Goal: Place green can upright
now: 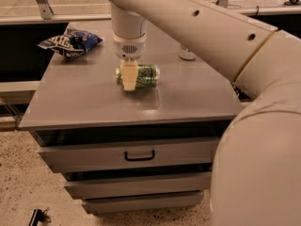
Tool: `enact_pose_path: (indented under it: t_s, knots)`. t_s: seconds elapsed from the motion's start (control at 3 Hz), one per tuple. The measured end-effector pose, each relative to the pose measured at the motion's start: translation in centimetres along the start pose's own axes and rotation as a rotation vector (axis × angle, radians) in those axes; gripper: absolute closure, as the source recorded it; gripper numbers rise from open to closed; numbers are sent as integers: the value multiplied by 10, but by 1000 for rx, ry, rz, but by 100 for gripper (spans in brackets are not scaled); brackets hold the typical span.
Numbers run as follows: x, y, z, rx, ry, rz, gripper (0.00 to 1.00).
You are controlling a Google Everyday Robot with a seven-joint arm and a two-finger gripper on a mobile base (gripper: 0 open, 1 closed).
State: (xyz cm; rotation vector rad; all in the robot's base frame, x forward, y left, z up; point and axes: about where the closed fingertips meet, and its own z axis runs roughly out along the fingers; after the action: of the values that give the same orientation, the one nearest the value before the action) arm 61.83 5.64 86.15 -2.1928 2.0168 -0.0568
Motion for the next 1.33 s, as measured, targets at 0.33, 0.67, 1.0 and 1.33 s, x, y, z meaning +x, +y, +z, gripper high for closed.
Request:
enact_pose_path:
  t_s: [0.33, 0.67, 1.0, 1.33]
  knots:
    - [-1, -1, -31, -23, -108, 2, 100]
    - [0, 1, -65, -40, -336, 5, 100]
    - [8, 9, -86, -44, -580, 13, 100]
    - [8, 23, -109, -9, -841, 17, 100]
